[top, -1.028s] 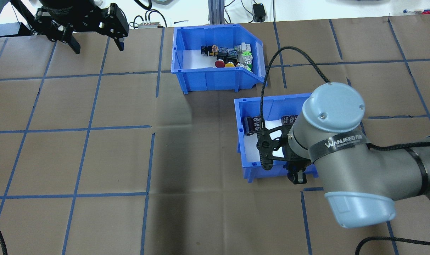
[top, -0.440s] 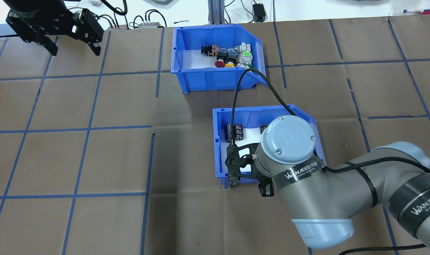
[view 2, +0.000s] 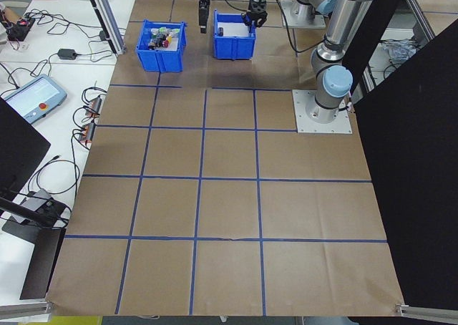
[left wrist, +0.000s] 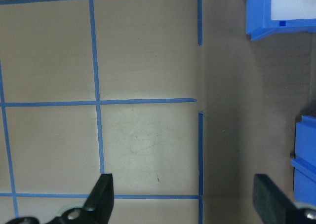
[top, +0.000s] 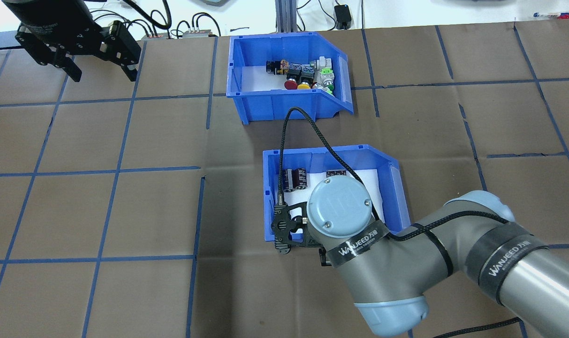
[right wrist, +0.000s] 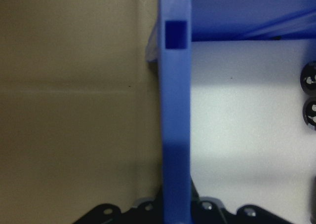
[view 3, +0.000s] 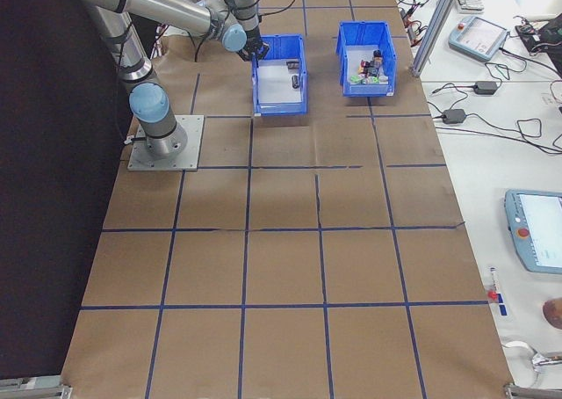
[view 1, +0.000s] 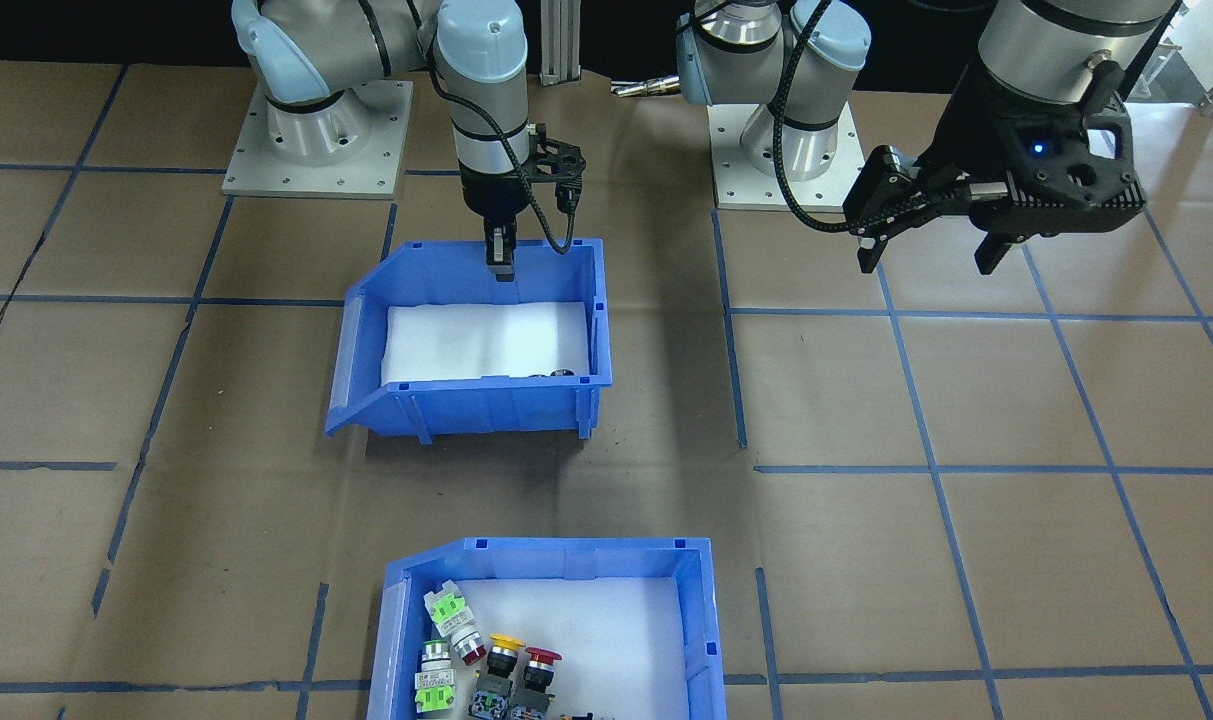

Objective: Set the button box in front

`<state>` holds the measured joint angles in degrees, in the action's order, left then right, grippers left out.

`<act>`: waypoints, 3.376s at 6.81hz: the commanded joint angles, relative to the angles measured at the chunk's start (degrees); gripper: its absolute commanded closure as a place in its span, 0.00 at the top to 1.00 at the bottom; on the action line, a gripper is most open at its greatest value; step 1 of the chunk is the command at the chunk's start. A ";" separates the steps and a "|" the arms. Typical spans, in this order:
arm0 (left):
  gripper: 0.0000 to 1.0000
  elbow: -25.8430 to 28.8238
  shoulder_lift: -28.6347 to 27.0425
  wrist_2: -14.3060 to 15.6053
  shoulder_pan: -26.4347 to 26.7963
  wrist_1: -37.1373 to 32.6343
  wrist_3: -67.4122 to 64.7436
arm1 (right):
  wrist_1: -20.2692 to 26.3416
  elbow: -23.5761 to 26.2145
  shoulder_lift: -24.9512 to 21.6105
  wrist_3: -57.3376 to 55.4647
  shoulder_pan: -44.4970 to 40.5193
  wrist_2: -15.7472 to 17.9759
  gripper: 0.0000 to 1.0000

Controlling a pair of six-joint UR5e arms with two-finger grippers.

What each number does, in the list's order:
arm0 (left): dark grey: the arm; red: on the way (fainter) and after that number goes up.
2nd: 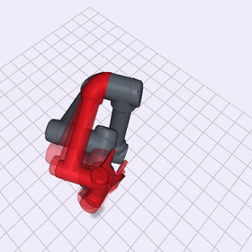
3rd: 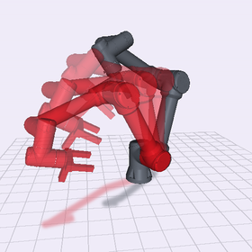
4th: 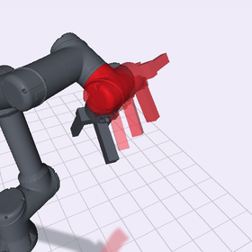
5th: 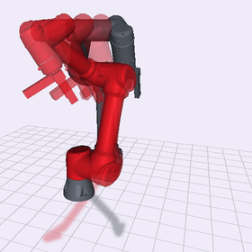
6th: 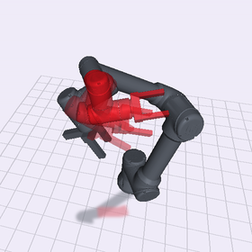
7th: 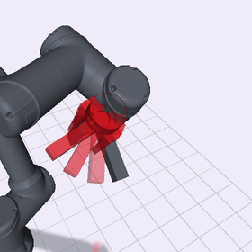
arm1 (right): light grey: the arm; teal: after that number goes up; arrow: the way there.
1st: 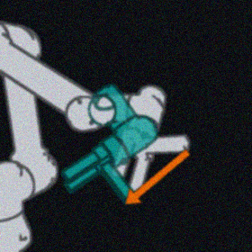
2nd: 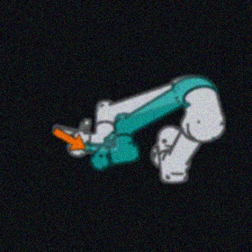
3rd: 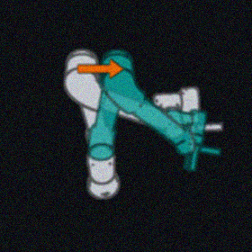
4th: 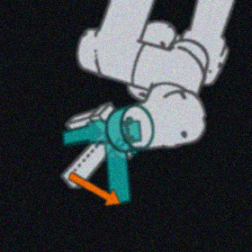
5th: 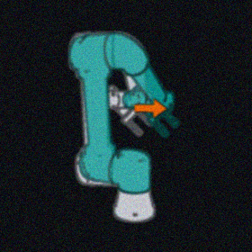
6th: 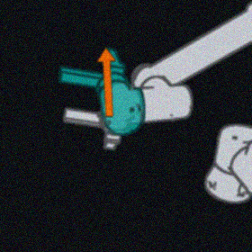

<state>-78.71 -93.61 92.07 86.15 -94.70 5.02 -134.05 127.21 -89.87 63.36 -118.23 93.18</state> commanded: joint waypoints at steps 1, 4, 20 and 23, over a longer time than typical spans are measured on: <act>1.00 -0.13 0.10 -0.31 0.07 0.04 -0.01 | -1.13 -0.47 0.92 -0.43 -0.86 1.39 0.03; 1.00 -0.30 0.63 -0.23 0.25 0.04 0.35 | -0.69 -0.65 0.83 -5.53 -1.04 0.43 0.04; 1.00 -4.35 3.78 0.83 0.78 -0.48 0.87 | 24.01 -23.49 -5.50 -35.77 26.52 -4.90 1.00; 1.00 -6.79 6.41 0.74 0.95 -0.48 0.17 | 26.63 -24.64 -3.74 -60.21 29.11 -6.78 1.00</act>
<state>-84.27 -88.77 92.74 87.05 -95.08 5.16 -109.06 103.17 -94.43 12.66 -89.57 86.54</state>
